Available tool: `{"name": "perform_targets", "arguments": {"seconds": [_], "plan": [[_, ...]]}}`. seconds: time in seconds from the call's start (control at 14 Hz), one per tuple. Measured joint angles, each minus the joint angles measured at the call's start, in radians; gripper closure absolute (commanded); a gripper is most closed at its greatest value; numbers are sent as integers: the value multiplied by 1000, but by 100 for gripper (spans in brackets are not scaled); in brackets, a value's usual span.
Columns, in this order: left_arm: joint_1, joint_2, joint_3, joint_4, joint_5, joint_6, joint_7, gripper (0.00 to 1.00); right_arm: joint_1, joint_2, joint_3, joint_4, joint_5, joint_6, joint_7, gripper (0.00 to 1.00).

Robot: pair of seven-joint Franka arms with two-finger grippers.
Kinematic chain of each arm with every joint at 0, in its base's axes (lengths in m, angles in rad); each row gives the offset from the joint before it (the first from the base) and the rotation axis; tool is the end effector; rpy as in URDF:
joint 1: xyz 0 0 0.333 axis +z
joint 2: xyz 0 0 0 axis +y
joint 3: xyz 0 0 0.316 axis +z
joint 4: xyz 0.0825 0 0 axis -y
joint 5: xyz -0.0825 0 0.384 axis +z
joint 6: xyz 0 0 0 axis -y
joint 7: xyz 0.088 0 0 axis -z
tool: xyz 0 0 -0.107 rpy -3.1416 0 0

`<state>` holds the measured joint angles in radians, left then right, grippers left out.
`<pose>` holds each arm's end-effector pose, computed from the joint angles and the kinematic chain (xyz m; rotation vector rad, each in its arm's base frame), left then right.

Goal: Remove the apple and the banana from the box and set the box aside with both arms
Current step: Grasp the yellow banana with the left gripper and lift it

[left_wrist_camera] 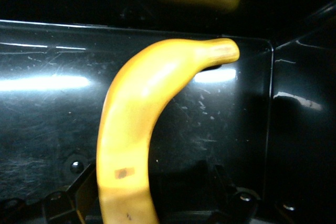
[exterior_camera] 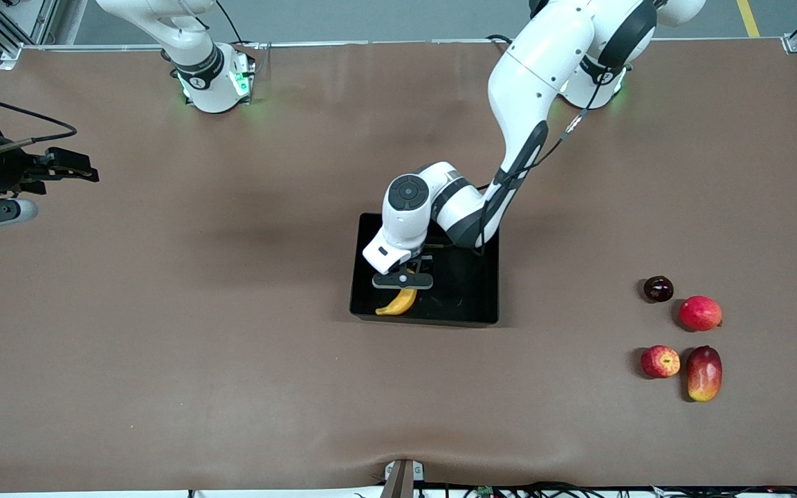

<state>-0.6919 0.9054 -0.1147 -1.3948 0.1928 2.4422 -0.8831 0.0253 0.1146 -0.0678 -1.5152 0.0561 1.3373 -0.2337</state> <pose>0.5280 -0.5237 0.1783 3.0546 -0.0177 0.2069 0.5595 -0.0147 0.5697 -3.0089 -0.2950 0.4306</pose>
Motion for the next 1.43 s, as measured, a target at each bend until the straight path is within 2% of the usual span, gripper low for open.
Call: {"name": "perform_targets", "arguments": {"seconds": [0.07, 0.14, 0.57, 0.79, 0.93, 1.21, 1.43], "plan": [[0, 1, 1, 0, 0, 3, 0, 98, 0, 1, 0, 0, 0, 1, 0, 0], [0, 1, 2, 1, 0, 6, 0, 100, 0, 1, 0, 1, 0, 2, 0, 0], [4, 1, 14, 16, 0, 10, 0, 100, -1, 25, 0, 1, -1, 6, 0, 0], [-8, -4, 64, 33, 0, 12, 0, 100, -1, 40, 0, 3, -1, 7, 0, 0], [-14, -25, 90, 39, 0, 13, 0, 100, -2, 54, 0, 3, -1, 7, 0, 0], [-13, -85, 100, 70, 0, 12, 0, 100, -9, 137, -3, 2, -30, 8, 0, 0], [-11, -147, 141, 77, 0, -67, 16, 100, -62, 180, -5, 4, -26, 13, -2, 0]]}}
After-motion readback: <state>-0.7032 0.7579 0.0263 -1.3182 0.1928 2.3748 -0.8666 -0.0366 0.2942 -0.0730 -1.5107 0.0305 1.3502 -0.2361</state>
